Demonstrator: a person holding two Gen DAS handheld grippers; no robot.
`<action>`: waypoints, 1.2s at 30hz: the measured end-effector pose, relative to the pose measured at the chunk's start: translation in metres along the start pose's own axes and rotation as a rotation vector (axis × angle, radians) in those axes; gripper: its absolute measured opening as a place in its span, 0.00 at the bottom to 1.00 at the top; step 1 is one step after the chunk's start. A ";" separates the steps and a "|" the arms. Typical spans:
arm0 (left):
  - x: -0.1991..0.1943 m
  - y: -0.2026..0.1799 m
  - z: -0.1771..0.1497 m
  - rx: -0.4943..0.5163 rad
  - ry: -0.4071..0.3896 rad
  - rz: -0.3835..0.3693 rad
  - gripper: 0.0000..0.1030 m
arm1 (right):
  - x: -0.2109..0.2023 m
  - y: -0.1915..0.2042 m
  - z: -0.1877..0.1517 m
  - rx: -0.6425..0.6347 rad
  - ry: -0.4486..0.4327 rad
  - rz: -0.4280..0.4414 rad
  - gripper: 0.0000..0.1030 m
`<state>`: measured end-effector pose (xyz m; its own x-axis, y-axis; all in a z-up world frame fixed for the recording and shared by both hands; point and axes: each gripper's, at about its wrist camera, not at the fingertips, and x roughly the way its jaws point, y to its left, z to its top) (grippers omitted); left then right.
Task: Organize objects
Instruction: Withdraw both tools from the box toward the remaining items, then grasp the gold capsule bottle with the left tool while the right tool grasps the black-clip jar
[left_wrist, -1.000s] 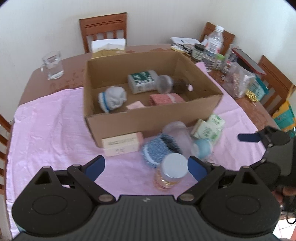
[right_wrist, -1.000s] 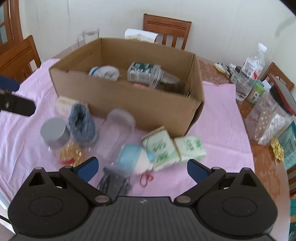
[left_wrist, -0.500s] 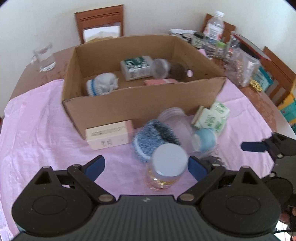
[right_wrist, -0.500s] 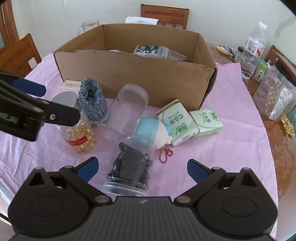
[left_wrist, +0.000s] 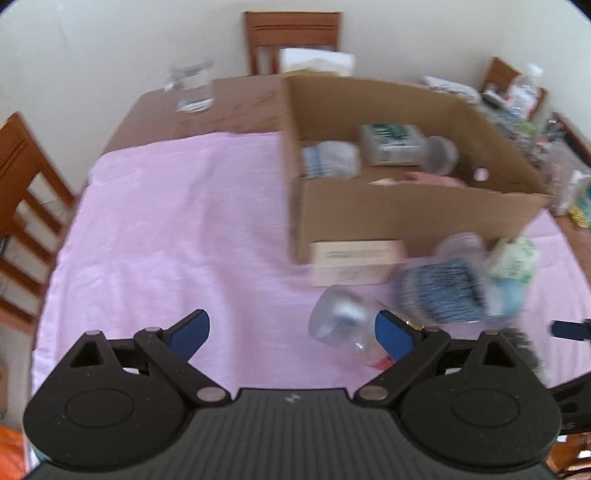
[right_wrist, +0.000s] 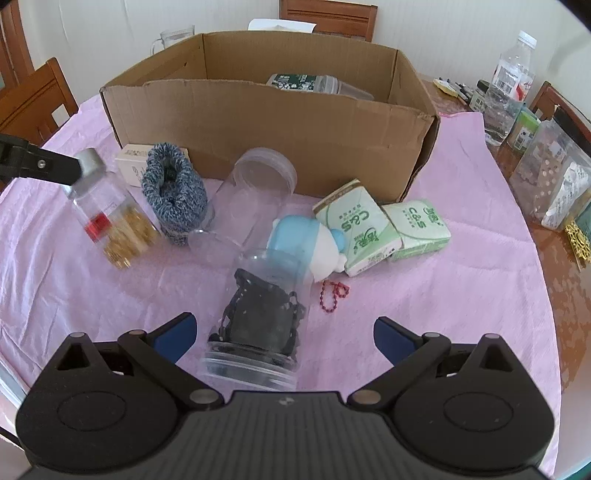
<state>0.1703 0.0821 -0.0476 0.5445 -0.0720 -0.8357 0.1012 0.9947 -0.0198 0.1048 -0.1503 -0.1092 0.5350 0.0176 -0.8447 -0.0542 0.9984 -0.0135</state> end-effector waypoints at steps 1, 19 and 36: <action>0.001 0.006 -0.001 -0.014 0.005 0.010 0.93 | 0.001 0.000 -0.001 -0.002 0.005 -0.001 1.00; 0.018 -0.023 -0.035 0.175 0.051 -0.138 0.93 | 0.019 -0.001 -0.013 0.028 0.057 -0.037 1.00; 0.053 -0.027 -0.044 0.249 0.090 -0.123 0.95 | 0.011 -0.063 -0.026 0.209 0.085 -0.146 1.00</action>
<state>0.1595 0.0545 -0.1159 0.4402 -0.1733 -0.8810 0.3694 0.9293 0.0018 0.0918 -0.2144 -0.1318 0.4509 -0.1231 -0.8841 0.1983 0.9795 -0.0352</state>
